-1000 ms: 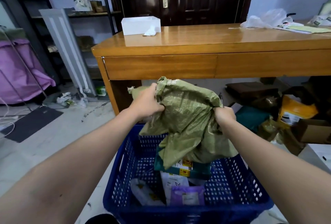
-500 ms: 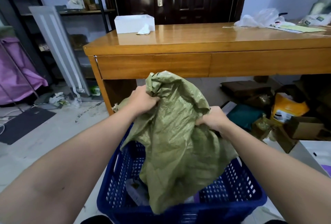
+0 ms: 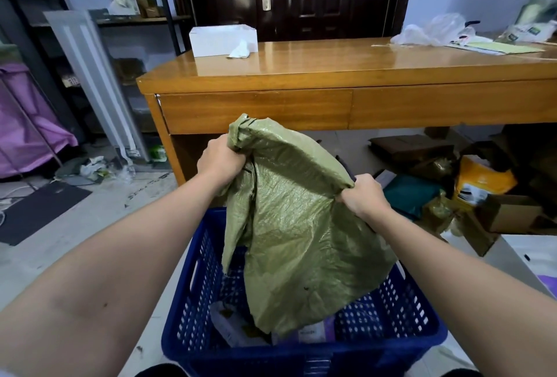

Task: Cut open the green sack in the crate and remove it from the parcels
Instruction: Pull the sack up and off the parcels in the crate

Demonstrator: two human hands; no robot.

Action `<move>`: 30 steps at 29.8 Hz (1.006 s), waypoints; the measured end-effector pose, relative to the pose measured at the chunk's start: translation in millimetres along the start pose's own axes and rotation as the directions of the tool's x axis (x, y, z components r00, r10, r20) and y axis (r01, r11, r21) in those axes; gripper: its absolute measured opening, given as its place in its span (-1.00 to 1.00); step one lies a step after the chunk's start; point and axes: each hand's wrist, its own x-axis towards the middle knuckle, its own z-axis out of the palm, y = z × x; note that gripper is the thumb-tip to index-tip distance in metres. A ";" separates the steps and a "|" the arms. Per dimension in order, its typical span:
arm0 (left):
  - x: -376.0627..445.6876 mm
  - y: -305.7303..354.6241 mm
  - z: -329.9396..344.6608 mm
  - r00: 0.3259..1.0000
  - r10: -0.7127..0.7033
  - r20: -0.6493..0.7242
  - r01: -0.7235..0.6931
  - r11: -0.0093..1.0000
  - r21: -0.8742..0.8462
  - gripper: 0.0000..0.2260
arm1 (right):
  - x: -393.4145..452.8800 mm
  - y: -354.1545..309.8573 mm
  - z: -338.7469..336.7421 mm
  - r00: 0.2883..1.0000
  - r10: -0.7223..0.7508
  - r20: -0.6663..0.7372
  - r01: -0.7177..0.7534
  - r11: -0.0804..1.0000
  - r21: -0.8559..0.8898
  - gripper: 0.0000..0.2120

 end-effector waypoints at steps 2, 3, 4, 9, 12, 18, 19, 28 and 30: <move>2.4 1.3 2.9 0.983 -0.124 -0.139 0.116 0.991 -0.065 -0.62 | 0.5 -4.7 1.9 0.999 0.026 0.044 -0.032 0.987 0.160 -0.85; 1.8 5.5 5.5 0.959 -0.185 -0.214 0.169 0.981 -0.093 -0.48 | -0.2 -7.8 2.8 0.997 0.045 0.056 -0.058 0.966 0.254 -0.87; -1.0 11.7 9.0 0.940 -0.200 -0.275 0.179 0.979 -0.098 -0.39 | -0.7 -10.7 4.1 0.996 0.064 0.054 -0.079 0.936 0.343 -0.90; -10.2 37.7 32.8 0.962 -0.088 -0.259 0.016 0.963 -0.270 -0.65 | -7.7 -23.9 14.3 0.996 0.087 0.003 -0.078 0.873 0.481 -0.90; -19.7 53.4 39.5 0.949 -0.040 0.311 0.213 0.809 -0.548 -0.75 | -8.0 -28.6 19.9 0.999 0.033 0.006 -0.032 0.903 0.429 -0.85; -31.0 70.1 31.4 0.723 0.029 0.690 0.384 0.813 -0.437 -0.28 | -23.6 -44.5 20.7 0.988 -0.155 -0.028 0.157 0.979 0.132 -0.86; -31.0 72.0 29.9 0.726 0.029 0.687 0.385 0.811 -0.440 -0.26 | -28.2 -47.5 20.4 0.982 -0.189 0.007 0.188 0.978 0.096 -0.89; -22.4 60.1 26.2 0.871 -0.107 0.479 0.463 0.502 -0.730 -0.74 | -26.7 -50.0 0.5 0.978 -0.128 0.167 0.075 0.953 0.293 -0.08; -25.9 62.1 22.2 0.857 -0.051 0.512 0.494 0.364 -0.790 -0.73 | -26.2 -49.4 1.5 0.979 -0.145 0.142 0.093 0.942 0.322 0.12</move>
